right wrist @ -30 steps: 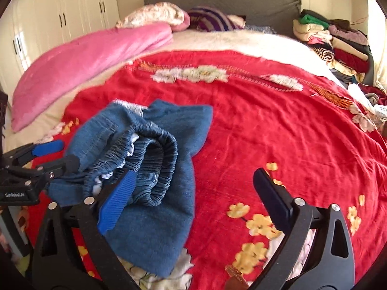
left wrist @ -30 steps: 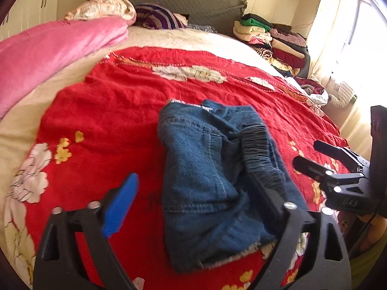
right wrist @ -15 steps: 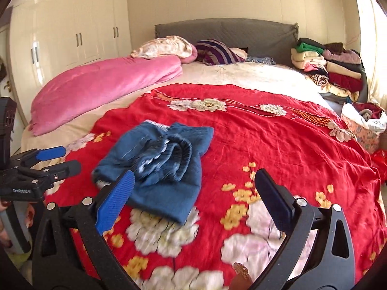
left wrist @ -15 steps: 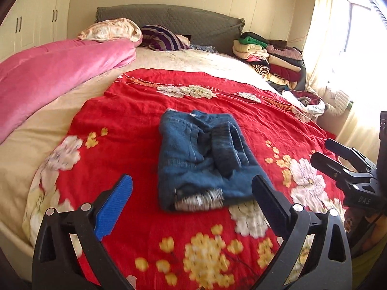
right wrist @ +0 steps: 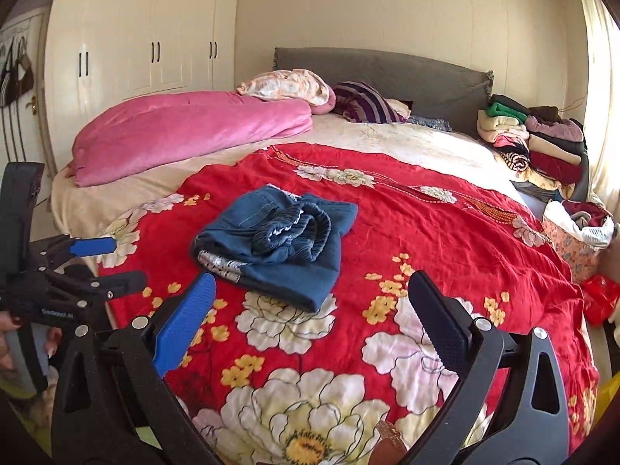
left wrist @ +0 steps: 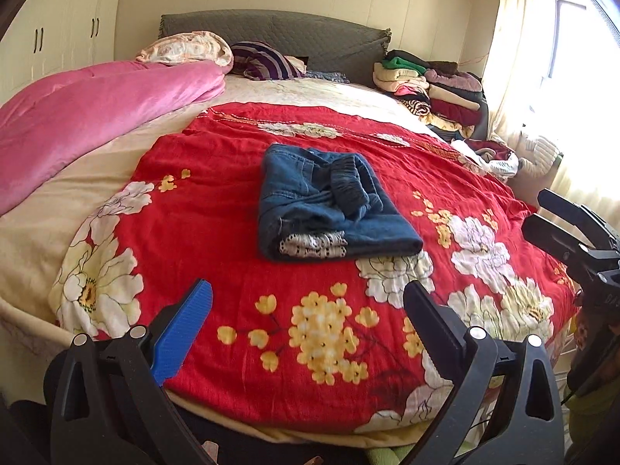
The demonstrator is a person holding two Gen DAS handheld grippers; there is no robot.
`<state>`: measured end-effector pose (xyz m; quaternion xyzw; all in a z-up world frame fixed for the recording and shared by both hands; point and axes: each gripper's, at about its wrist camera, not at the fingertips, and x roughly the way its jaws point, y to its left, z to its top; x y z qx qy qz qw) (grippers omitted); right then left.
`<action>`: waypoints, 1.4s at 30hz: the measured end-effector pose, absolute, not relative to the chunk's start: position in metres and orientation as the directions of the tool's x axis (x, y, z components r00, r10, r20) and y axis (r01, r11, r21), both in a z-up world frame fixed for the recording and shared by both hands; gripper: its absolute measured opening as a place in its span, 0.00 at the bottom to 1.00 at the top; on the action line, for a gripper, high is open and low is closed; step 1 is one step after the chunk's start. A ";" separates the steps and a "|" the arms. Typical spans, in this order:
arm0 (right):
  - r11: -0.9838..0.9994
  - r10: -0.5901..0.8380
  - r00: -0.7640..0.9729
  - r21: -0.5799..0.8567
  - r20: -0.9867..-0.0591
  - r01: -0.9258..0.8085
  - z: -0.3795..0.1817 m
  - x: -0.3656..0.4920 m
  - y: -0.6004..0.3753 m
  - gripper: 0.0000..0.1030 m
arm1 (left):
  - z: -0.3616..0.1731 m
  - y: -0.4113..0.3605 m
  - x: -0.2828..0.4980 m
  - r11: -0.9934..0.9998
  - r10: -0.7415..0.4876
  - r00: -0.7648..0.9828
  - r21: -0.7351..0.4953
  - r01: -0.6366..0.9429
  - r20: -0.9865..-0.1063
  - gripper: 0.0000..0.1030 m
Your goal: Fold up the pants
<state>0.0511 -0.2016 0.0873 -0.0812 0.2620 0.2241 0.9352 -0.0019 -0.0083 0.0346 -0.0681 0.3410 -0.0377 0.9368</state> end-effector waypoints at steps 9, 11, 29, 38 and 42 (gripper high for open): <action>0.909 0.344 0.761 -0.008 -0.549 -0.417 0.065 0.033 -0.206 0.91 | 0.023 -0.011 -0.012 0.988 -0.113 0.745 -0.154 0.013 -0.658 0.96; 0.919 0.322 0.743 0.004 -0.587 -0.395 0.054 0.040 -0.206 0.91 | 0.019 -0.011 -0.010 0.987 -0.114 0.735 -0.159 0.008 -0.669 0.96; 0.929 0.273 0.684 0.000 -0.677 -0.371 0.023 0.058 -0.199 0.91 | 0.003 -0.005 -0.002 0.989 -0.069 0.695 -0.141 -0.047 -0.716 0.96; 0.926 0.282 0.689 0.001 -0.668 -0.378 0.027 0.056 -0.200 0.91 | 0.006 -0.005 -0.004 0.989 -0.058 0.700 -0.135 -0.055 -0.712 0.96; 0.927 0.281 0.690 0.002 -0.668 -0.375 0.027 0.057 -0.201 0.91 | 0.008 -0.008 -0.005 0.992 -0.047 0.702 -0.118 -0.053 -0.710 0.96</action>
